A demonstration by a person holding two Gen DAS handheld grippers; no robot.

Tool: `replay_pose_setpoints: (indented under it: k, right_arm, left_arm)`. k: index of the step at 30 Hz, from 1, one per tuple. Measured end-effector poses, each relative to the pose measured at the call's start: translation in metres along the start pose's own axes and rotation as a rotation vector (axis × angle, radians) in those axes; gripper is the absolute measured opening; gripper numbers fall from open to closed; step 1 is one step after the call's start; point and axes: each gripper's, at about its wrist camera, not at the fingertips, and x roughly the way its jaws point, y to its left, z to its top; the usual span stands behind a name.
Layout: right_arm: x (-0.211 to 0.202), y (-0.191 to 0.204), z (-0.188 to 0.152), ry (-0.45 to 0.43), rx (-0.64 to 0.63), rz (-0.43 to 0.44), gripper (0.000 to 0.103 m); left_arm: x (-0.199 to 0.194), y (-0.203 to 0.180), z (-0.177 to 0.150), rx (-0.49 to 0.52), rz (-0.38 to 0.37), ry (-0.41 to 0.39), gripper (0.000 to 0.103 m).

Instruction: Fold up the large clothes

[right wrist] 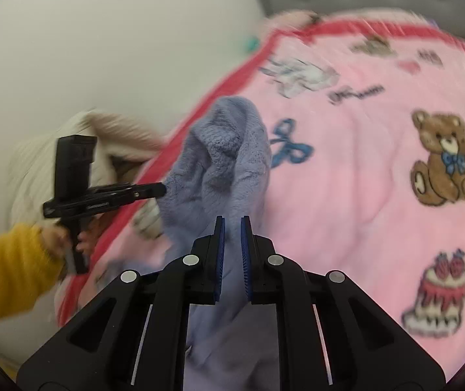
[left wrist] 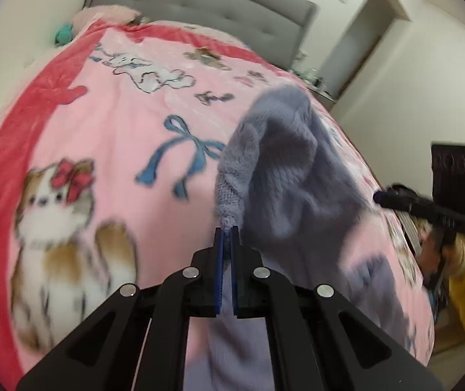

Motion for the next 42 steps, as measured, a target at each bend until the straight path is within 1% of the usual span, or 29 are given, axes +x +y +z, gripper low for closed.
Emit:
replay_pose_setpoints:
  k: [2,4,5,7,9,10,12,13,14,15,18,21,23,24,25,27,28,29,31,32,33,34,36,37,38,39,40,41,42]
  right_arm:
    - [-0.008,0.013,-0.021,0.019,-0.008,-0.034,0.008]
    - [-0.003,0.016,-0.039,0.025,-0.037,-0.117,0.011]
    - [0.005,0.014,-0.043,0.037,-0.057,-0.172,0.016]
    - [0.025,0.005,-0.042,0.06,-0.08,-0.255,0.044]
    - [0.04,0.0,-0.035,0.062,-0.111,-0.268,0.046]
    - [0.051,-0.002,-0.028,0.082,-0.138,-0.269,0.051]
    - [0.067,-0.004,-0.02,0.129,-0.203,-0.256,0.056]
    - [0.076,-0.002,-0.018,0.177,-0.254,-0.252,0.063]
    - [0.082,-0.002,-0.017,0.227,-0.279,-0.244,0.064]
    - [0.081,-0.003,-0.019,0.244,-0.266,-0.221,0.064]
    - [0.067,-0.014,-0.027,0.241,-0.086,-0.049,0.066]
    - [0.054,-0.028,-0.05,0.231,0.185,0.135,0.071]
    - [0.055,-0.032,-0.064,0.239,0.315,0.185,0.072]
    - [0.055,-0.033,-0.071,0.223,0.382,0.202,0.072]
    - [0.054,-0.035,-0.074,0.205,0.424,0.212,0.072]
    - [0.056,-0.043,-0.08,0.176,0.52,0.225,0.072]
    - [0.057,-0.048,-0.082,0.163,0.564,0.227,0.072]
    - [0.056,-0.053,-0.083,0.142,0.598,0.219,0.072]
    - [0.056,-0.063,-0.081,0.122,0.636,0.175,0.072]
    - [0.056,-0.068,-0.079,0.111,0.649,0.159,0.072]
    - [0.058,-0.072,-0.077,0.103,0.663,0.143,0.072]
    - [0.06,-0.077,-0.074,0.109,0.672,0.11,0.072]
    - [0.066,-0.084,-0.071,0.129,0.687,0.066,0.072]
    - [0.068,-0.086,-0.071,0.133,0.697,0.036,0.072]
    - [0.072,-0.089,-0.07,0.134,0.713,0.034,0.072]
    - [0.074,-0.09,-0.07,0.136,0.72,0.035,0.072]
    - [0.079,-0.09,-0.069,0.141,0.723,0.036,0.07]
    - [0.083,-0.089,-0.066,0.144,0.716,0.032,0.066]
    - [0.085,-0.089,-0.066,0.147,0.703,0.033,0.051]
  left_arm:
    - [-0.016,-0.011,-0.032,0.019,-0.02,0.032,0.004]
    - [-0.016,-0.017,-0.057,0.022,-0.009,0.069,0.004]
    - [-0.011,-0.018,-0.069,0.012,0.008,0.086,0.004]
    - [-0.003,-0.018,-0.083,-0.001,0.02,0.101,0.004]
    - [0.006,-0.02,-0.089,0.003,0.023,0.099,0.004]
    - [0.008,-0.022,-0.091,0.014,0.019,0.095,0.004]
    - [0.009,-0.025,-0.094,0.033,0.022,0.096,0.004]
    - [0.01,-0.025,-0.096,0.036,0.024,0.103,0.004]
    - [0.009,-0.023,-0.098,0.036,0.026,0.104,0.004]
    - [0.007,-0.021,-0.1,0.028,0.026,0.101,0.004]
    - [0.0,-0.01,-0.102,-0.002,0.039,0.087,0.004]
    - [-0.002,0.002,-0.103,-0.02,0.051,0.092,0.004]
    - [-0.001,0.008,-0.106,-0.035,0.054,0.114,0.004]
    - [-0.001,0.012,-0.11,-0.056,0.042,0.132,0.004]
    - [-0.002,0.014,-0.112,-0.081,0.026,0.143,0.003]
    - [-0.012,0.017,-0.116,-0.182,-0.09,0.134,0.003]
    - [-0.017,0.015,-0.116,-0.217,-0.123,0.109,0.003]
    - [-0.023,0.011,-0.115,-0.263,-0.173,0.074,0.004]
    - [-0.02,0.002,-0.11,-0.323,-0.239,0.068,0.009]
    - [-0.015,-0.003,-0.106,-0.353,-0.254,0.062,0.021]
    - [-0.01,-0.007,-0.103,-0.38,-0.256,0.055,0.039]
    - [0.0,-0.011,-0.1,-0.421,-0.246,0.055,0.046]
    - [0.014,-0.015,-0.095,-0.481,-0.239,0.051,0.05]
    - [0.018,-0.015,-0.094,-0.508,-0.212,0.055,0.05]
    - [0.026,-0.016,-0.094,-0.557,-0.167,0.057,0.05]
    - [0.03,-0.015,-0.096,-0.615,-0.153,0.048,0.05]
    - [0.032,-0.013,-0.098,-0.658,-0.173,0.03,0.05]
    - [0.034,-0.012,-0.1,-0.701,-0.197,0.004,0.042]
    - [0.035,-0.012,-0.1,-0.712,-0.181,-0.009,0.016]
